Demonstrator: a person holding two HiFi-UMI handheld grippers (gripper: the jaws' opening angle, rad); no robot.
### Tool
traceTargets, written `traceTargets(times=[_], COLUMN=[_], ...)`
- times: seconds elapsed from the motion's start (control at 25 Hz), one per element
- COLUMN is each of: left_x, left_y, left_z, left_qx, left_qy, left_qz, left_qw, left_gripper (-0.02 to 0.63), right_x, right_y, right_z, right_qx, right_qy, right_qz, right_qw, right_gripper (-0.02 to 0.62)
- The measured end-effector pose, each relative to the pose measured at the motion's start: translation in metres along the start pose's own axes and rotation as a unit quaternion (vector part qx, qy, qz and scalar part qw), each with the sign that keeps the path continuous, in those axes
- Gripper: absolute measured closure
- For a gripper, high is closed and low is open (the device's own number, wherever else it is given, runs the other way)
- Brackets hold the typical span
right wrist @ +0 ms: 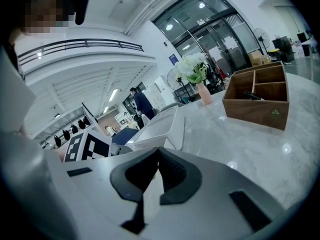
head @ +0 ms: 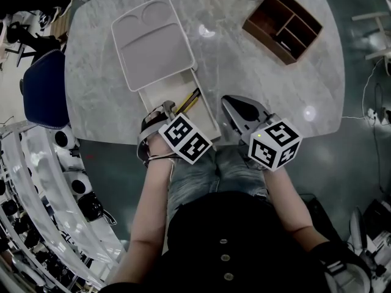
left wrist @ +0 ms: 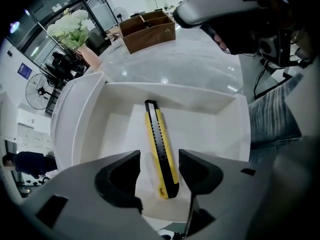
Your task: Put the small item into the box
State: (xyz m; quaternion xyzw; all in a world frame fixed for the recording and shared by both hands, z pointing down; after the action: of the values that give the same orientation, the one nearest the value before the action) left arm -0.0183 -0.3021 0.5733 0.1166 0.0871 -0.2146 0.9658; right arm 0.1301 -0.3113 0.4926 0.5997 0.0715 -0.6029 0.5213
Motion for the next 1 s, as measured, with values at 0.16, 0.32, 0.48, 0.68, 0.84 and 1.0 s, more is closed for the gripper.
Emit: traceTargets(times=[0.16,0.32,0.48,0.68,0.84,1.0], left_x=[0.001,0.003,0.004,0.006,0.006,0.007], left_y=[-0.001,-0.004,-0.010,-0.022,-0.035,-0.046], left_z=[-0.006,-0.016,-0.030,-0.054,-0.076,-0.102], left_qx=[0.004,0.007,0.004,-0.016,-0.016,-0.035], left_qy=[0.013,0.046,0.091,0.186,0.258,0.338], left_qz=[-0.003,-0.031,-0.072,-0.157,-0.196,-0.254], left_qw=[0.9999,0.9984,0.9933,0.9697,0.9460,0.9056], left_gripper=[0.360,0.359,0.354,0.354,0.359,0.419], right_x=[0.001,0.004,0.006,0.009,0.018,0.031], right_y=[-0.005,-0.010,-0.017,-0.033,-0.046,-0.058], right_z=[0.000,-0.001,-0.002,0.001,0.007,0.012], right_qx=[0.007,0.010,0.005,0.007,0.009,0.011], right_qy=[0.005,0.009,0.013,0.015,0.026,0.041], right_qz=[-0.005,-0.014,-0.024,-0.034,-0.056,-0.071], right_qw=[1.000,1.000,1.000,0.999,0.998,0.997], right_gripper=[0.592,0.592,0.592,0.592,0.592,0.592])
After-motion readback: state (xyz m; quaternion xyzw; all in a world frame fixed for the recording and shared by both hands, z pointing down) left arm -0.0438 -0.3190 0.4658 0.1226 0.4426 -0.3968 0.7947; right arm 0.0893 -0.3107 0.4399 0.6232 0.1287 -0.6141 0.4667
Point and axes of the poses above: the fingertips, and each gripper's own axes: z forward along the fingers, y to its right, x out of its top, the point moved 4 cm from there along -z, backward along the fingers, and after that the axes turned 9 degrees about y, right-handed, at the moved point
